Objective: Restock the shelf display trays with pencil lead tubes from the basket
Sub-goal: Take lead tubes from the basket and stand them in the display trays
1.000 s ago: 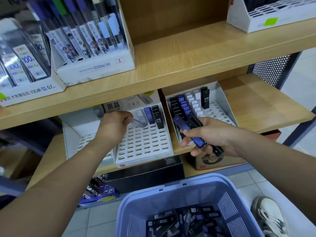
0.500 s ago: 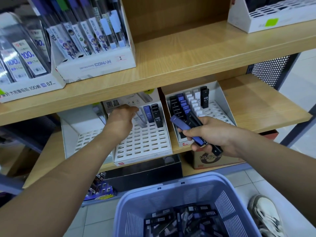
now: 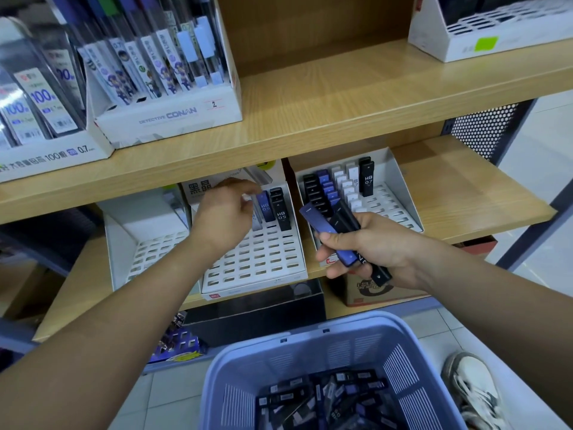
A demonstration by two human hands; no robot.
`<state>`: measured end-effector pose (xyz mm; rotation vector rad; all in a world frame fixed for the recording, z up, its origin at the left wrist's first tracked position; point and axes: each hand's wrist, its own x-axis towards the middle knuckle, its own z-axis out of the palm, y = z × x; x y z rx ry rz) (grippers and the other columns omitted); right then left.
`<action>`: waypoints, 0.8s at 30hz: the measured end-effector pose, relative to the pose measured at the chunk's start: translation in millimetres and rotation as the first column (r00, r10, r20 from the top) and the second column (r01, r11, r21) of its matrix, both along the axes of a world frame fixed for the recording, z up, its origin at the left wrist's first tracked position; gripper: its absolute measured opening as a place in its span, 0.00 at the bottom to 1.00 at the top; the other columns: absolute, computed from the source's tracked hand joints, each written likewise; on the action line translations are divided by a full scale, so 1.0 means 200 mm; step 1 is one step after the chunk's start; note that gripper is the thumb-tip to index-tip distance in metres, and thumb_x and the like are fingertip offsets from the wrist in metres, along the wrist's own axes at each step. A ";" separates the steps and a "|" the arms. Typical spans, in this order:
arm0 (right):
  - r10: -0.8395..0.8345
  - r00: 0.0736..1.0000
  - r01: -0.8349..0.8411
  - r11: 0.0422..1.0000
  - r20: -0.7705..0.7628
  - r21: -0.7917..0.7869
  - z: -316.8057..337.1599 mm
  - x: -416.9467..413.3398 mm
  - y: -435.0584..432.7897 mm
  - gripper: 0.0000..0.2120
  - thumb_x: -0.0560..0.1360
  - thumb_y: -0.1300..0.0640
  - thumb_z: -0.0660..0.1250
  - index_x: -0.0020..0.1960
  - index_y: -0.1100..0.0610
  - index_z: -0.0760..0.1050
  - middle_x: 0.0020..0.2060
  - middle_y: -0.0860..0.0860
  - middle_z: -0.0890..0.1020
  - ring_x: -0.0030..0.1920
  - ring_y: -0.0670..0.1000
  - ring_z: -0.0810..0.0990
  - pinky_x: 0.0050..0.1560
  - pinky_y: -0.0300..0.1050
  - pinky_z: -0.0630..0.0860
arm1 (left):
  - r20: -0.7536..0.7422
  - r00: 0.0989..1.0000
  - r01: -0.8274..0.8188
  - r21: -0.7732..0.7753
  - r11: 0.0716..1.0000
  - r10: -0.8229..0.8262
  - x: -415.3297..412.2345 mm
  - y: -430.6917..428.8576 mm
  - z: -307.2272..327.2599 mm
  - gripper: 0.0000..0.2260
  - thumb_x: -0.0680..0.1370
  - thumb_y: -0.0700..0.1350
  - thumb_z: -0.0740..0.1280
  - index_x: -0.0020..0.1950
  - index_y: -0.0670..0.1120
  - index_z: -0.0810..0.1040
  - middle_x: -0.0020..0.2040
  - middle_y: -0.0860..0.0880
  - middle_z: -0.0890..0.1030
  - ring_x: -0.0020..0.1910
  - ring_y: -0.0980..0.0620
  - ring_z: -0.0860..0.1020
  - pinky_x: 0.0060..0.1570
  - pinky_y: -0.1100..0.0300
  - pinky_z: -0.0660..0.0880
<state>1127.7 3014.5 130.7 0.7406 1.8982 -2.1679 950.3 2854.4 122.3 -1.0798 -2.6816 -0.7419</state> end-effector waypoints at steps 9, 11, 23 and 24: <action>0.062 0.998 -0.062 0.983 -0.006 -0.174 0.00 0.00 0.02 0.07 0.77 0.59 0.69 0.53 0.59 0.79 0.36 0.52 0.79 0.29 0.46 0.73 0.18 0.32 0.63 | 0.720 0.583 0.158 0.352 0.923 -0.375 0.25 0.02 0.15 0.13 0.69 0.32 0.72 0.51 0.44 0.82 0.44 0.44 0.85 0.43 0.52 0.82 0.45 0.64 0.78; -0.036 0.999 0.032 0.988 -0.025 -0.149 0.01 0.00 0.03 0.05 0.76 0.60 0.69 0.51 0.57 0.79 0.36 0.52 0.81 0.28 0.45 0.74 0.19 0.32 0.63 | 0.710 0.617 0.142 0.325 0.935 -0.340 0.24 0.01 0.16 0.13 0.66 0.37 0.75 0.49 0.45 0.83 0.42 0.44 0.84 0.41 0.52 0.82 0.44 0.63 0.78; -0.358 0.916 0.357 0.933 -0.181 -0.036 0.00 -0.03 0.00 0.07 0.72 0.61 0.74 0.45 0.56 0.77 0.30 0.48 0.80 0.29 0.45 0.73 0.21 0.35 0.64 | 0.753 0.572 0.099 0.331 0.938 -0.326 0.36 0.08 0.09 0.05 0.74 0.42 0.71 0.44 0.42 0.77 0.34 0.47 0.83 0.33 0.53 0.79 0.37 0.60 0.76; -0.324 0.928 0.325 0.945 -0.182 -0.027 0.00 -0.03 -0.01 0.06 0.72 0.61 0.74 0.45 0.55 0.77 0.30 0.48 0.79 0.29 0.45 0.72 0.22 0.35 0.64 | 0.748 0.572 0.080 0.358 0.930 -0.337 0.36 0.09 0.09 0.05 0.75 0.44 0.69 0.45 0.42 0.76 0.34 0.47 0.82 0.32 0.53 0.79 0.36 0.60 0.75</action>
